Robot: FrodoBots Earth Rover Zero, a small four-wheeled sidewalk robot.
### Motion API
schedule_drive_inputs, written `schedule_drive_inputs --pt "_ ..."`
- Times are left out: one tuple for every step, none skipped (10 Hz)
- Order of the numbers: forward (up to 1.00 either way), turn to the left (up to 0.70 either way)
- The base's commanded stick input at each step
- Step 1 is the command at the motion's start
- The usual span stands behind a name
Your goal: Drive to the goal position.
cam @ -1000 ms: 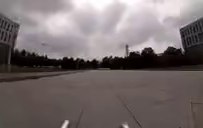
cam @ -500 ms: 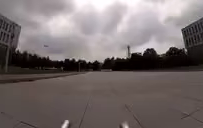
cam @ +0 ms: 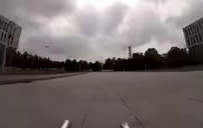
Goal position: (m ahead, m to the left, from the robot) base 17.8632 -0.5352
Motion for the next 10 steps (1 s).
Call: schedule_drive_inputs --pt "1.00 0.00" --pt "1.00 0.00" --pt "1.00 0.00" --pt "1.00 0.00" --pt "1.00 0.00" --pt "1.00 0.00" --pt "1.00 0.00" --pt "1.00 0.00" --pt "1.00 0.00" --pt "1.00 0.00"
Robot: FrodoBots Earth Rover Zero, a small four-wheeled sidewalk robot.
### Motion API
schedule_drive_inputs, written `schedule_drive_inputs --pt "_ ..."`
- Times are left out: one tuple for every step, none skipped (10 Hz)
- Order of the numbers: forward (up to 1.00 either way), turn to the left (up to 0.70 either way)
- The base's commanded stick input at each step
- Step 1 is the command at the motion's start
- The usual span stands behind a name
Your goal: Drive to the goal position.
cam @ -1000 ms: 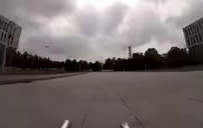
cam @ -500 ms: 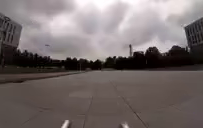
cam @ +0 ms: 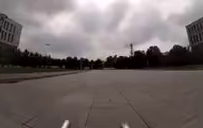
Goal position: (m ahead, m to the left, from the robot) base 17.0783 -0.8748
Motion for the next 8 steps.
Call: schedule_drive_inputs --pt "1.00 0.00" --pt "1.00 0.00" --pt "1.00 0.00" --pt "1.00 0.00" --pt "1.00 0.00" --pt "1.00 0.00" --pt "1.00 0.00" --pt "1.00 0.00"
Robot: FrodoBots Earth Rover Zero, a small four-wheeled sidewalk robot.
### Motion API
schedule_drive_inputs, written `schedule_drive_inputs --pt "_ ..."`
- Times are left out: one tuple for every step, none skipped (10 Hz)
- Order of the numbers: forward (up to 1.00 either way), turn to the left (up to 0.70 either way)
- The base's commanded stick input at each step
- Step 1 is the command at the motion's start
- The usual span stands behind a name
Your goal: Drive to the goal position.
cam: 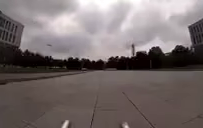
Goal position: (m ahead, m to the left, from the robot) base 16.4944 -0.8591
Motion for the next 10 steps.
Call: schedule_drive_inputs --pt "1.00 0.00" --pt "1.00 0.00" --pt "1.00 0.00" --pt "1.00 -0.30" --pt "1.00 -0.05" --pt "1.00 0.00" --pt "1.00 0.00" --pt "1.00 0.00" --pt "1.00 -0.19" --pt "1.00 -0.23"
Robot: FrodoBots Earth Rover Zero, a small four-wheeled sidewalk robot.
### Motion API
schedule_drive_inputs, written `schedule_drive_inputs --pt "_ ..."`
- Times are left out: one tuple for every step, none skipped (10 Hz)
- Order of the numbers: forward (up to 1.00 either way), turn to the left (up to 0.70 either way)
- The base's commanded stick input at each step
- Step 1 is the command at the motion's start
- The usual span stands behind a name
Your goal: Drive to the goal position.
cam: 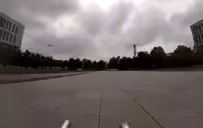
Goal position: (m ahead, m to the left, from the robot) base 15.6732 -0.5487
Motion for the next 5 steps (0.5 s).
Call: schedule_drive_inputs --pt "1.00 -0.15" --pt "1.00 -0.02" --pt "1.00 -0.07" --pt "1.00 -0.26" --pt "1.00 0.00"
